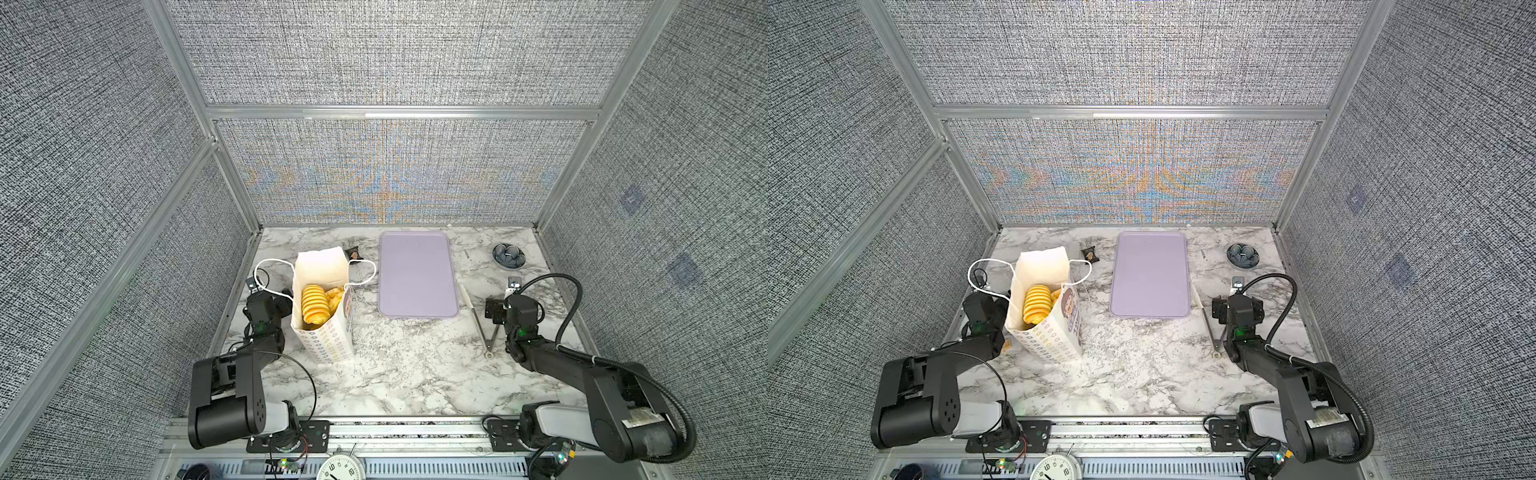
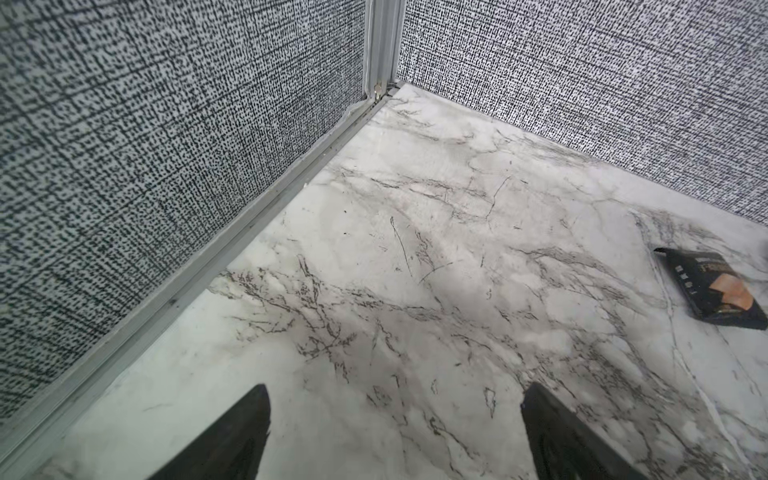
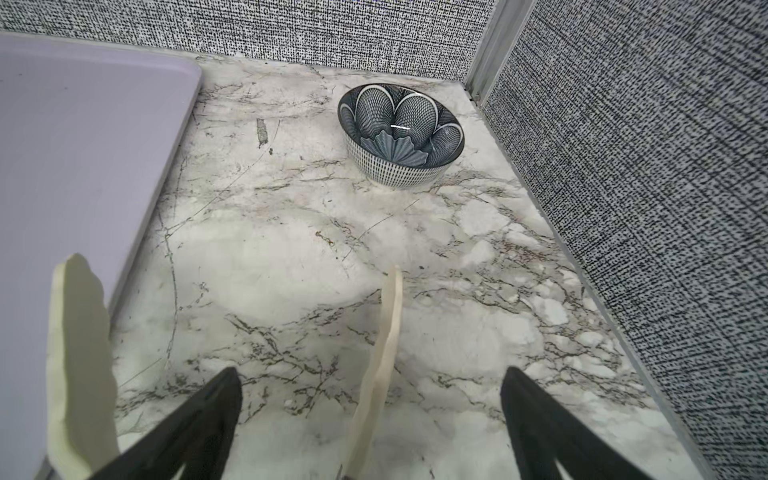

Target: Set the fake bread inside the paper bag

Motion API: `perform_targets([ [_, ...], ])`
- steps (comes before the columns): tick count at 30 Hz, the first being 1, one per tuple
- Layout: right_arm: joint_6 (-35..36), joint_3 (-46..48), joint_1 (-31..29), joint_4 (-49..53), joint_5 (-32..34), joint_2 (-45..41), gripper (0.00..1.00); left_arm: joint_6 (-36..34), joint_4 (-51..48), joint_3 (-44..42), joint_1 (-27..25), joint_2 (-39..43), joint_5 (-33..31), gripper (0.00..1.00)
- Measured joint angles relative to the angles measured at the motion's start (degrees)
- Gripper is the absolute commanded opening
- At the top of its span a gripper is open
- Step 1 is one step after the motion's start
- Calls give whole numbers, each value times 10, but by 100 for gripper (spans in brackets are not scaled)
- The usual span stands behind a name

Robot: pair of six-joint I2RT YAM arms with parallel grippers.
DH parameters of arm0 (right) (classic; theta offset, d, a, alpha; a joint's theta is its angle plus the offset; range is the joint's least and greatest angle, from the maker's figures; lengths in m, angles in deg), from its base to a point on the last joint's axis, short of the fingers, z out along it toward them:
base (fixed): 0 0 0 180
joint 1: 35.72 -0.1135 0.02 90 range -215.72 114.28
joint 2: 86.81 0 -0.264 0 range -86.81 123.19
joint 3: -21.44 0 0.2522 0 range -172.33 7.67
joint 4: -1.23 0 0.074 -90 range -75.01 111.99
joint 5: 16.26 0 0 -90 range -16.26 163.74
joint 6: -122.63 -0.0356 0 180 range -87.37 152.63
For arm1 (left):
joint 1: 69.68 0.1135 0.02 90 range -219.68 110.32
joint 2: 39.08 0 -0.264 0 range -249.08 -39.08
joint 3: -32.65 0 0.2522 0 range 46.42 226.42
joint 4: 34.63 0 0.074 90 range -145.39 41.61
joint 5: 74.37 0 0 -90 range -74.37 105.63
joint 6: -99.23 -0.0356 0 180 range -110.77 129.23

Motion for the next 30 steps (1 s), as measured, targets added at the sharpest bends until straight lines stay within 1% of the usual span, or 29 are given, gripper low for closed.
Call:
perform_targets([
  [4, 6, 16, 0, -74, -14, 23, 99, -8, 38, -15, -6, 3, 2, 98],
  [7, 13, 28, 0, -144, -23, 69, 99, -15, 51, -18, -12, 3, 2, 98],
  [10, 20, 46, 0, -227, -33, 136, 99, -24, 68, -22, -19, 3, 4, 98],
  [11, 21, 52, 0, -240, -34, 147, 99, -28, 73, -24, -21, 3, 4, 98],
  [16, 23, 27, 0, -259, -41, 144, 99, -35, 91, -31, -27, 2, 10, 98],
  [19, 26, 3, 2, -235, -56, 142, 99, -47, 106, -35, -37, -3, 13, 98],
  [24, 27, -11, 12, -209, -78, 142, 99, -74, 142, -39, -59, -36, 15, 98],
  [28, 27, -13, 12, -200, -85, 142, 99, -84, 191, -54, -65, -79, 14, 98],
  [30, 27, -13, 12, -199, -88, 142, 99, -89, 197, -55, -67, -83, 13, 98],
])
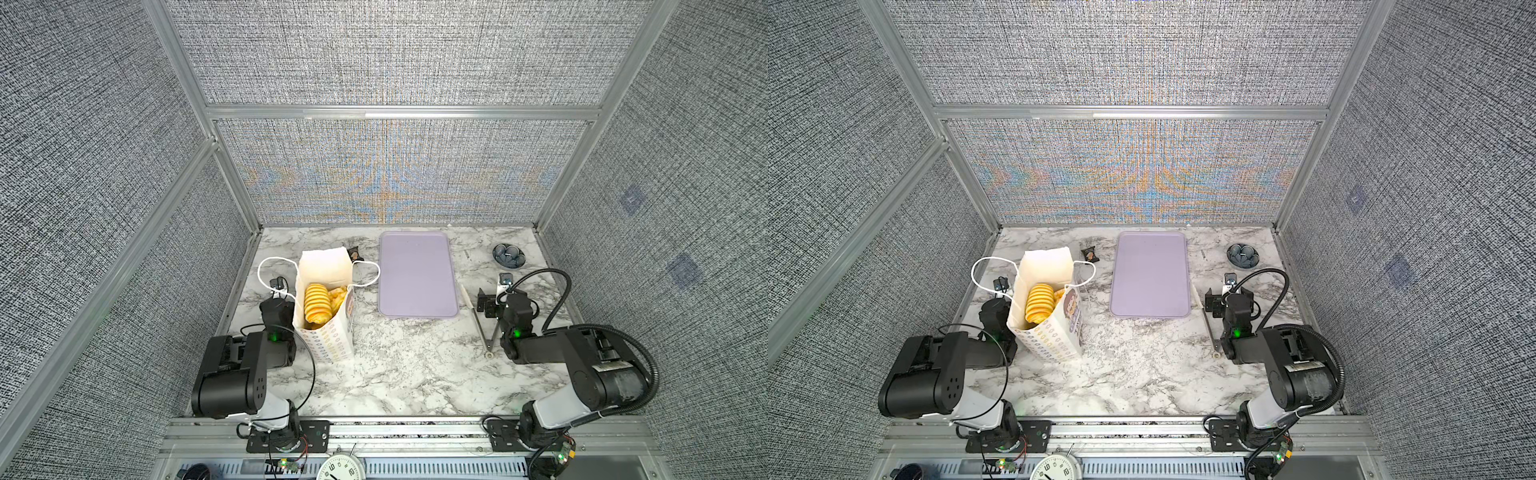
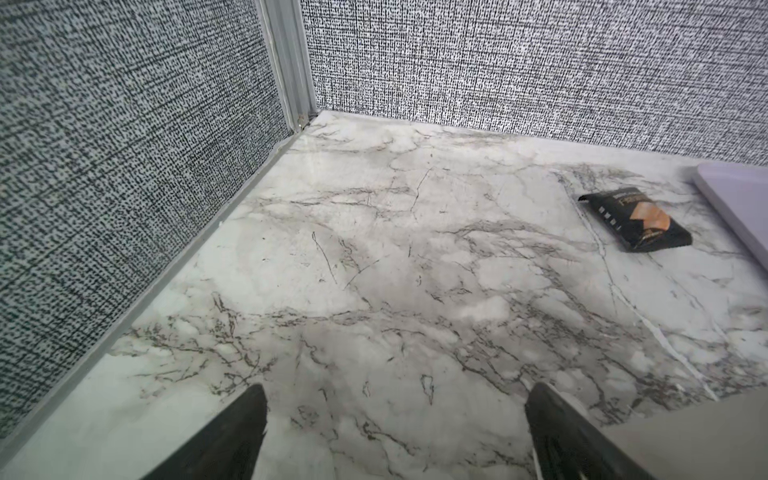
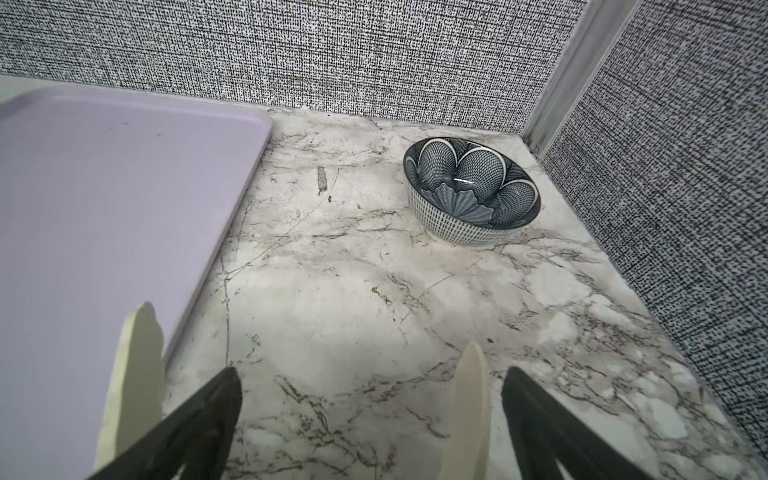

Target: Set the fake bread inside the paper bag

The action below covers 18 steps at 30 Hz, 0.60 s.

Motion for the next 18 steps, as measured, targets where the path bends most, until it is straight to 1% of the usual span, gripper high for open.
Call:
perform_targets([
  [2, 0, 0, 0, 2, 0, 0, 99, -2, 17, 1, -1, -2, 0, 98],
  [7, 0, -2, 1, 9, -1, 1, 99, -8, 22, 10, -4, -4, 0, 98],
  [12, -17, -24, 30, 33, -18, 0, 99, -10, 22, 13, -4, -5, 0, 98],
  [15, -17, -22, 30, 45, -33, -1, 99, -14, 23, 12, -4, -5, 0, 98],
  [18, -19, -20, 30, 47, -34, -3, 99, -14, 26, 10, -5, -5, -1, 98],
])
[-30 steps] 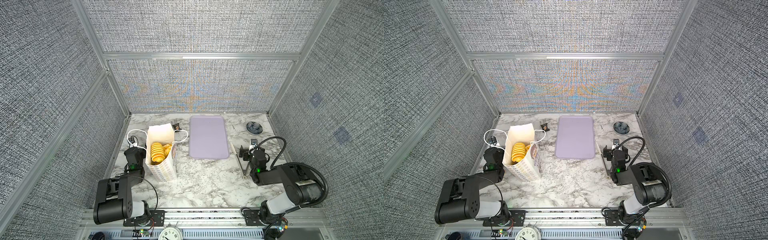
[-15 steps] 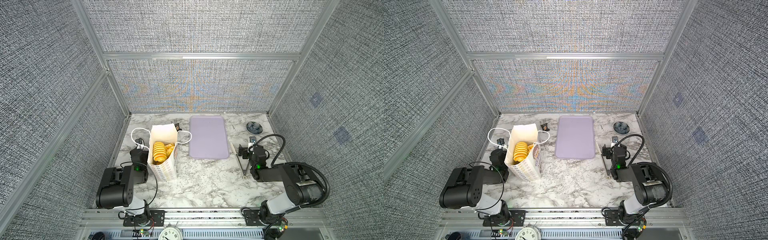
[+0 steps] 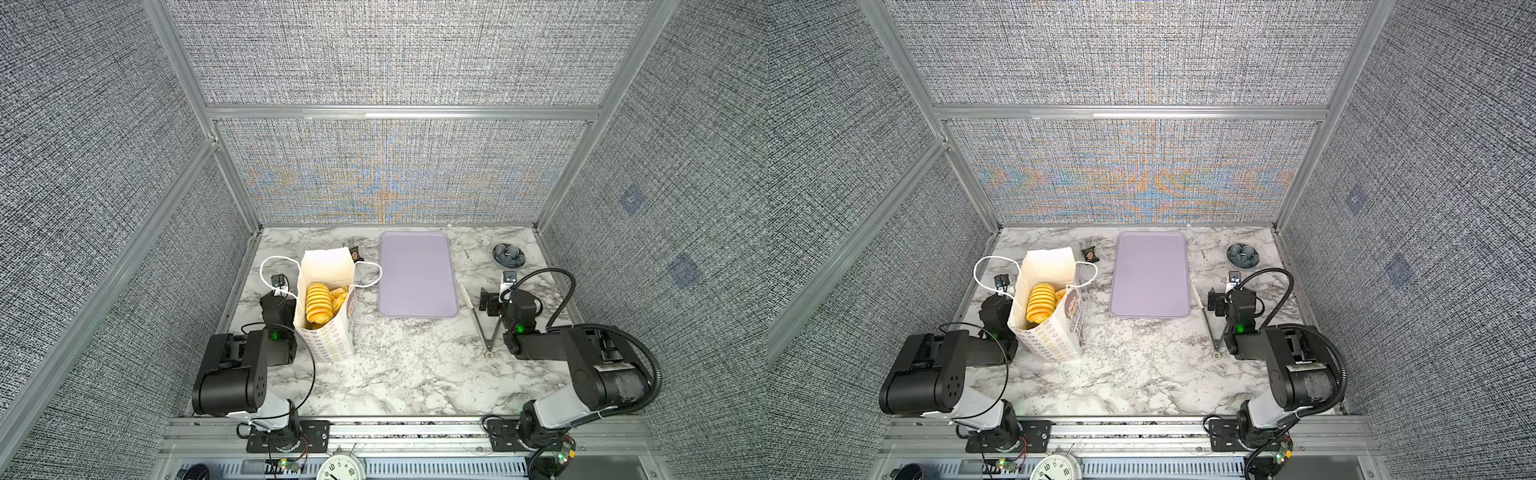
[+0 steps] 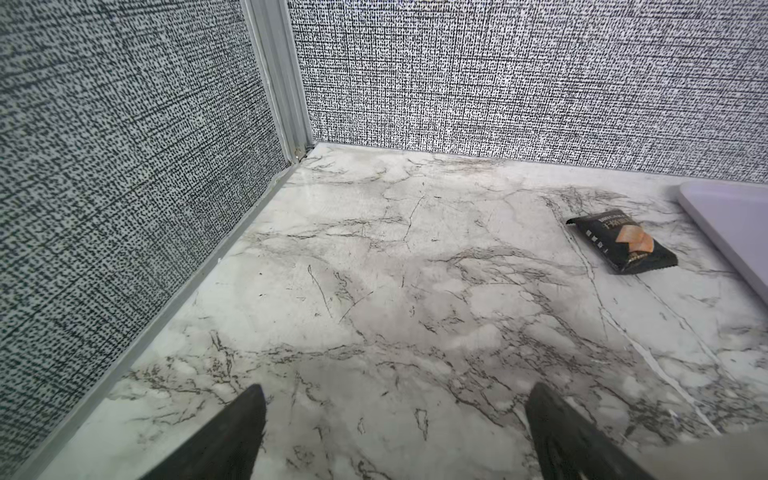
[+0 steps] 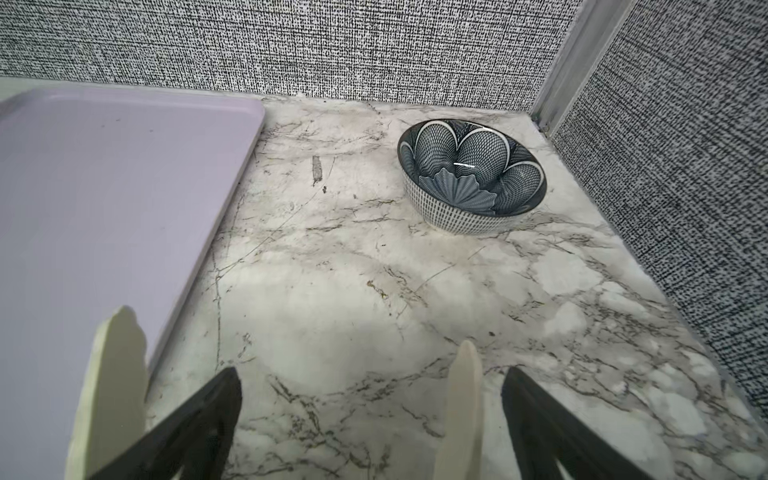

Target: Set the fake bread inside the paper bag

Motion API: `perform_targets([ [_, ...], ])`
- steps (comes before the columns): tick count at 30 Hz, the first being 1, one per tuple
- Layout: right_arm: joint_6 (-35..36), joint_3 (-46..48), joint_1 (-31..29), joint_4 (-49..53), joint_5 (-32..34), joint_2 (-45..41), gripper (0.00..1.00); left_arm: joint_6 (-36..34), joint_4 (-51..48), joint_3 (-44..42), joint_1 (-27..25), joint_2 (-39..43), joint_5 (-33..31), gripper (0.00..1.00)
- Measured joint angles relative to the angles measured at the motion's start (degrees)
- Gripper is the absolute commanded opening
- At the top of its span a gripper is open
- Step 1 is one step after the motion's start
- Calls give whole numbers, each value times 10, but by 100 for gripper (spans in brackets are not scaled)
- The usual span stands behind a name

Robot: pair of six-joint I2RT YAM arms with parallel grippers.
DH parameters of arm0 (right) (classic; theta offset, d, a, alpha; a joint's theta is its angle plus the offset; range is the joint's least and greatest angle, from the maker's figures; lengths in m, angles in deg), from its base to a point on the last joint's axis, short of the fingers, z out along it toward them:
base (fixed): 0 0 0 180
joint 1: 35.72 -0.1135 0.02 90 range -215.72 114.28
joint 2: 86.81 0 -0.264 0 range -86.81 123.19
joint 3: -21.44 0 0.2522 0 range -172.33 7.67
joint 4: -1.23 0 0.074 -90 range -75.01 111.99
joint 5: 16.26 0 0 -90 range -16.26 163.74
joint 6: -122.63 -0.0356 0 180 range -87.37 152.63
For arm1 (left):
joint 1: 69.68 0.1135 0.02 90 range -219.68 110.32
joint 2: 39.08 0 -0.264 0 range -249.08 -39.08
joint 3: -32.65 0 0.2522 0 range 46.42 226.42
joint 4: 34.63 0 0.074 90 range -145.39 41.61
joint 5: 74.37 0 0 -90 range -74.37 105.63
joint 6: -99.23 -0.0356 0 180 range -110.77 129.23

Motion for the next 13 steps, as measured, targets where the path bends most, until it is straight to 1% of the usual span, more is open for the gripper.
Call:
perform_targets([
  [13, -3, -13, 4, 11, -10, 6, 99, 0, 0, 3, -1, 0, 0, 98],
])
